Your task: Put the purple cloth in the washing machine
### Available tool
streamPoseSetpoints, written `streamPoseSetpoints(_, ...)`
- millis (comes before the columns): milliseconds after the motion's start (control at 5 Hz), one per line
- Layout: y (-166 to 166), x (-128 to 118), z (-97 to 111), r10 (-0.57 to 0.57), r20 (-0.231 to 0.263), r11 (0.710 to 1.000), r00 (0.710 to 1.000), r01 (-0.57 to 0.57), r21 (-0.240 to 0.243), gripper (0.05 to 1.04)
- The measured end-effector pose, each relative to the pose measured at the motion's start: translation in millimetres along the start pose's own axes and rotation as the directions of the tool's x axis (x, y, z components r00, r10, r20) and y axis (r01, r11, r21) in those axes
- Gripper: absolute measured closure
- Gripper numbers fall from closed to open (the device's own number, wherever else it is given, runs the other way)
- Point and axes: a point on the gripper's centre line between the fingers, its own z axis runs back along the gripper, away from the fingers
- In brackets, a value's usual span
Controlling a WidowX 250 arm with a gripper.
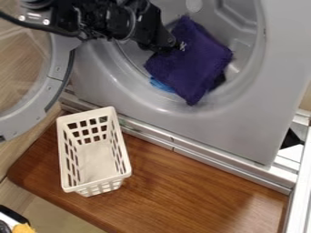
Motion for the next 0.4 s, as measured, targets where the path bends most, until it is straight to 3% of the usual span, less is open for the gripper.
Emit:
streamPoseSetpoints(200, 6.0, -9.9, -8.8, 0.007, -0.049, 1.000, 0.999, -0.007, 0.003, 0.858)
streamPoseSetpoints(400, 11.3, -16.7, -9.4, 0.022, -0.085, 0.999, 0.996, -0.018, 0.044, 0.606)
